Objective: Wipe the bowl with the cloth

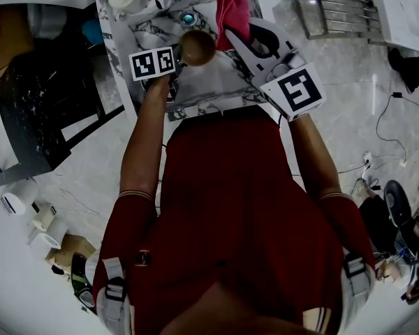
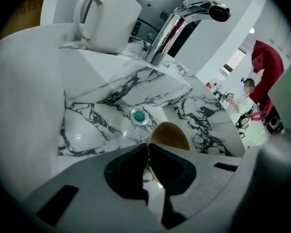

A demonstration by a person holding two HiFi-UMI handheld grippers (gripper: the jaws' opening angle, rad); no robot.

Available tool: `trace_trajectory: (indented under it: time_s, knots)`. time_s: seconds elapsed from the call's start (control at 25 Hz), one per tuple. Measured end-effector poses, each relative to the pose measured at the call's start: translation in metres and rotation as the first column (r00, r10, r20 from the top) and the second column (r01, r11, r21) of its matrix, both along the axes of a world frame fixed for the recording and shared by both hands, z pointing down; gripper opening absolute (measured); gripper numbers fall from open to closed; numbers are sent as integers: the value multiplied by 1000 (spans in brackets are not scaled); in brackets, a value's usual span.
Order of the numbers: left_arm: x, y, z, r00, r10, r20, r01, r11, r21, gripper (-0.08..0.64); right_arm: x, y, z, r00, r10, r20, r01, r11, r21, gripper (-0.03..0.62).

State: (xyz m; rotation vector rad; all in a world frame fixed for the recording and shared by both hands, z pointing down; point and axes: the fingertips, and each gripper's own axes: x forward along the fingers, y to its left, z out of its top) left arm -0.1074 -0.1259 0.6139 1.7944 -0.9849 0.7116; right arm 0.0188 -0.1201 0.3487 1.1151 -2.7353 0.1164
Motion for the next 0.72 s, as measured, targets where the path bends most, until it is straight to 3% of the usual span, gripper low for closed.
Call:
trace_trajectory:
  time_s: [0.72]
  knots:
    - [-3,-2,12,999,-42,-14,42,999,-30,18,-1,3,5,1000,-1,-4,1,1000,-23,57]
